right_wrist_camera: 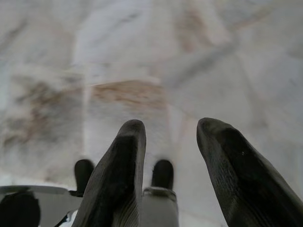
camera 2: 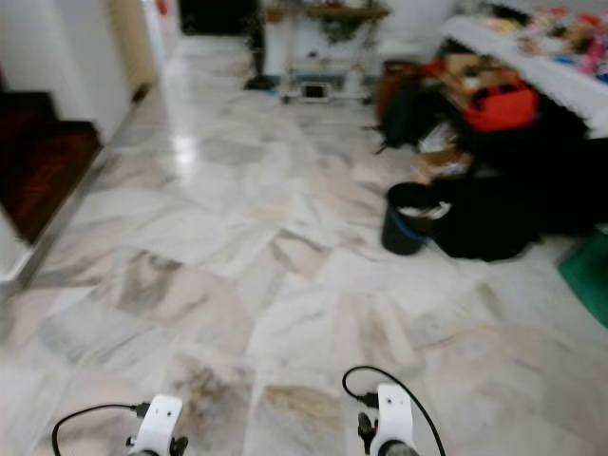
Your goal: Setting the table
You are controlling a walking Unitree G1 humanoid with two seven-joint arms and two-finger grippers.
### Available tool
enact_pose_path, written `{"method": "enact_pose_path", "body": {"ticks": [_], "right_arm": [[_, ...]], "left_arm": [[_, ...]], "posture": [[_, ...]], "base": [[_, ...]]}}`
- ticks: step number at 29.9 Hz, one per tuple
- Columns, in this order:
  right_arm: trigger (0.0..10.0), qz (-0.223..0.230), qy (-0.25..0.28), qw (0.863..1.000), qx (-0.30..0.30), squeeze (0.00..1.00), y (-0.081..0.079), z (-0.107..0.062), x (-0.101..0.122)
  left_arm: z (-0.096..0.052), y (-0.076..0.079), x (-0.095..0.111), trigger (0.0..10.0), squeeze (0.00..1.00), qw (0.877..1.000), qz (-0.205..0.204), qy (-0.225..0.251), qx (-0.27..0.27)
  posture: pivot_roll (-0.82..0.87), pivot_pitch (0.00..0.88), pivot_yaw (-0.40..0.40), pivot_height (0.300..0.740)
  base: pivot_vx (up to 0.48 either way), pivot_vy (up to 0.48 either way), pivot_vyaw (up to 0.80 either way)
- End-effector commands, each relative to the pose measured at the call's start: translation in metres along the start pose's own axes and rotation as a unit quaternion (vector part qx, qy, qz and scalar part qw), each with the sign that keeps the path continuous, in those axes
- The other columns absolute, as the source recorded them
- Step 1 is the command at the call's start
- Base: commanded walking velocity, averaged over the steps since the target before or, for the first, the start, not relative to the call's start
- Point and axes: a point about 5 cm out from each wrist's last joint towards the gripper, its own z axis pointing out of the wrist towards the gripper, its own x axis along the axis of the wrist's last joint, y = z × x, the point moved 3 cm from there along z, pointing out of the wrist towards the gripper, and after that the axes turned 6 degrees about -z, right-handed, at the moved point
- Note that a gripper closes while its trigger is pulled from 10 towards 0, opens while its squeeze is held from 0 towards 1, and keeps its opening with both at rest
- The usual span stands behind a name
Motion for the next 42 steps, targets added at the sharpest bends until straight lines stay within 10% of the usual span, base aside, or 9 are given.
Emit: {"method": "enact_pose_path", "body": {"ticks": [1, 42], "right_arm": [[10.0, 0.006, -0.006, 1.000, -0.008, 0.00, 0.004, 0.000, -0.002], [10.0, 0.006, -0.019, 0.999, -0.038, 0.00, 0.017, -0.003, -0.008]], "left_arm": [[0.001, 0.004, 0.004, 10.0, 0.00, 1.000, 0.004, 0.002, -0.006], [0.001, 0.008, 0.003, 10.0, 0.00, 1.000, -0.002, 0.006, -0.018]], "posture": [[0.10, 0.000, -0.048, 0.740], [0.09, 0.000, -0.054, 0.740]], "base": [[0.000, 0.000, -0.78], [0.000, -0.041, -0.78]]}}
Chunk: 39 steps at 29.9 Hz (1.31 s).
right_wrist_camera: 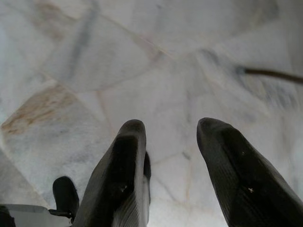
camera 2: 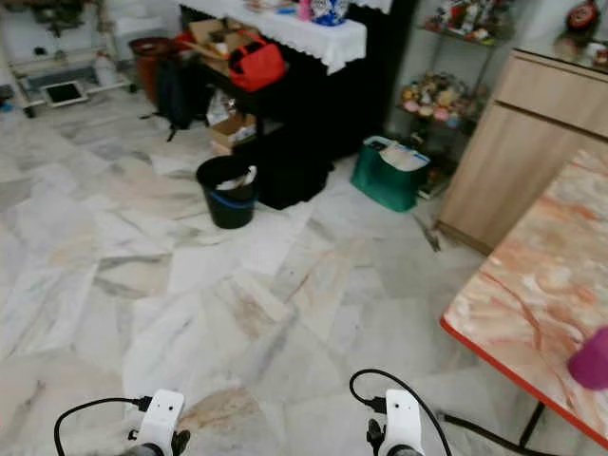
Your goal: Setting the table
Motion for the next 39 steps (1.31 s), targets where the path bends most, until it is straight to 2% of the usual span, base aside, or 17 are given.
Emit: {"method": "enact_pose_path", "body": {"ticks": [1, 7, 10, 32, 39], "right_arm": [[10.0, 0.006, 0.000, 1.000, -0.015, 0.00, 0.0086, -0.0005, 0.0008], [10.0, 0.008, 0.001, 1.000, -0.017, 0.00, 0.0100, -0.0007, 0.0005], [10.0, 0.009, 0.001, 1.000, -0.017, 0.00, 0.0105, -0.0007, 0.0006], [10.0, 0.010, 0.000, 1.000, -0.016, 0.00, 0.0091, -0.0002, 0.0016], [10.0, 0.018, 0.008, 1.000, -0.018, 0.00, 0.0087, 0.0001, 0.0044]], "left_arm": [[0.0006, 0.0086, 0.0001, 10.0, 0.00, 1.000, 0.000, 0.002, -0.015], [0.0007, 0.0098, 0.0020, 10.0, 0.00, 1.000, 0.015, 0.007, -0.020], [0.0009, 0.0101, 0.0030, 10.0, 0.00, 1.000, 0.012, 0.008, -0.021], [0.0013, 0.0107, 0.0043, 10.0, 0.00, 1.000, 0.005, 0.010, -0.020], [0.0017, 0.0099, 0.0047, 10.0, 0.00, 1.000, 0.010, 0.006, -0.016]], "posture": [[0.09, 0.000, -0.054, 0.740], [0.08, 0.000, -0.055, 0.740], [0.08, 0.000, -0.057, 0.740], [0.09, 0.000, -0.059, 0.740], [0.08, 0.000, -0.054, 0.740]], "base": [[0.000, 0.000, -0.77], [0.000, -0.091, -0.76], [0.000, -0.303, -0.75], [0.000, 0.000, -0.75], [0.000, 0.000, 0.00]]}}
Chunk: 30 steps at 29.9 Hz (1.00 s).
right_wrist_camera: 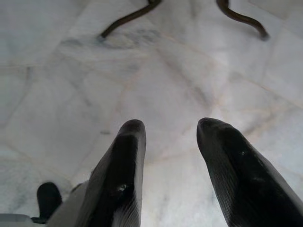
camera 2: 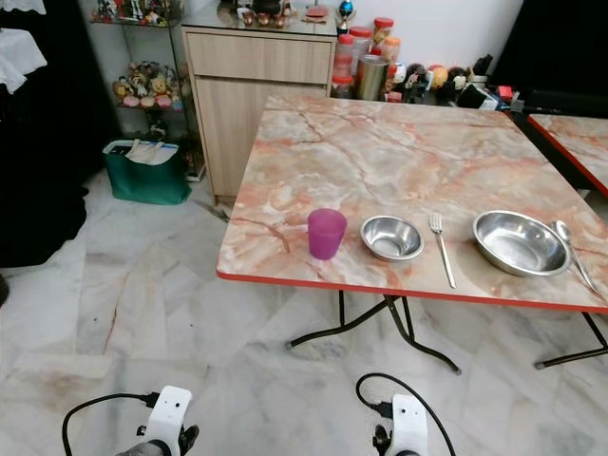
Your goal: Setting the table
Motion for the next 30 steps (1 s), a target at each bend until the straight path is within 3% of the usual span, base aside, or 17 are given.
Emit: {"method": "enact_pose_path", "body": {"ticks": [1, 8, 16, 22, 30], "right_arm": [[10.0, 0.011, 0.012, 1.000, -0.005, 0.00, 0.0023, 0.0009, 0.0070], [10.0, 0.014, 0.011, 1.000, -0.005, 0.00, 0.0027, 0.0009, 0.0070], [10.0, 0.020, 0.007, 1.000, -0.011, 0.00, 0.0041, 0.0009, 0.0057], [10.0, 0.016, 0.006, 1.000, -0.010, 0.00, 0.0037, 0.0012, 0.0067], [10.0, 0.020, 0.012, 1.000, -0.013, 0.00, 0.0038, 0.0011, 0.0078]], "left_arm": [[0.0000, -0.0003, -0.0021, 10.0, 0.00, 1.000, 0.010, -0.009, 0.002], [0.0002, -0.0001, -0.0019, 10.0, 0.00, 1.000, 0.015, -0.010, 0.004], [-0.0004, -0.0014, -0.0039, 10.0, 0.00, 1.000, 0.010, -0.012, 0.005], [-0.0005, -0.0018, -0.0040, 10.0, 0.00, 1.000, 0.008, -0.012, 0.005], [-0.0007, -0.0021, -0.0044, 10.0, 0.00, 1.000, 0.008, -0.011, 0.005]], "posture": [[0.08, 0.000, -0.054, 0.740], [0.08, 0.000, -0.055, 0.740], [0.09, 0.000, -0.055, 0.740], [0.09, 0.000, -0.056, 0.740], [0.09, 0.000, -0.055, 0.740]], "base": [[0.000, 0.000, 0.00], [0.000, 0.000, 0.00], [0.000, -0.243, 0.00], [0.000, -0.244, -0.71], [0.000, -0.061, 0.00]]}}
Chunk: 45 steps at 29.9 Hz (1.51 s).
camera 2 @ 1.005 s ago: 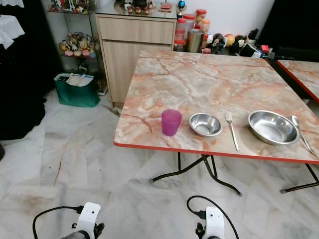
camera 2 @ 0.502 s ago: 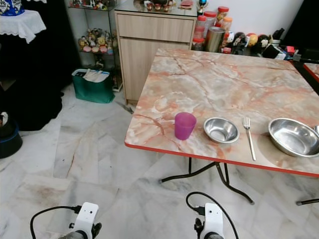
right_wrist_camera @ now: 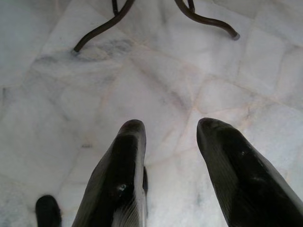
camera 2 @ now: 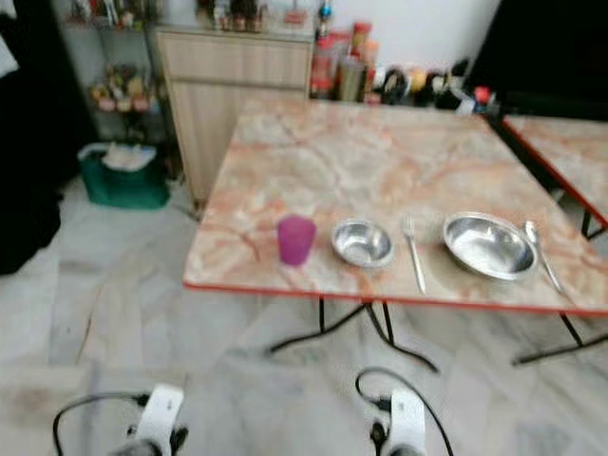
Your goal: Setting the table
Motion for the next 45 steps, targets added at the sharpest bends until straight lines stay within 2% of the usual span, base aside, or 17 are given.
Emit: {"method": "enact_pose_path", "body": {"ticks": [1, 10, 16, 45], "right_arm": [[10.0, 0.004, 0.003, 1.000, -0.004, 0.00, 0.0016, 0.0001, 0.0013], [10.0, 0.005, 0.002, 1.000, -0.005, 0.00, 0.0019, -0.0001, 0.0004], [10.0, 0.004, 0.004, 1.000, -0.005, 0.00, 0.0018, -0.0002, 0.0004], [10.0, -0.011, 0.009, 1.000, 0.000, 0.00, 0.0041, -0.0002, 0.0029]], "left_arm": [[-0.0004, 0.0040, -0.0056, 10.0, 0.00, 1.000, 0.001, -0.011, -0.004], [-0.0004, 0.0043, -0.0058, 10.0, 0.00, 1.000, 0.002, -0.011, -0.005], [-0.0004, 0.0049, -0.0058, 10.0, 0.00, 1.000, 0.005, -0.011, -0.006], [-0.0004, 0.0106, -0.0073, 10.0, 0.00, 1.000, 0.007, -0.012, -0.016]], "posture": [[0.09, 0.000, -0.055, 0.740], [0.09, 0.000, -0.054, 0.740], [0.09, 0.000, -0.053, 0.740], [0.09, 0.000, -0.069, 0.740]], "base": [[0.000, 0.000, 0.00], [0.000, 0.000, 0.00], [0.000, -0.243, 0.00], [0.000, -0.334, 0.00]]}}
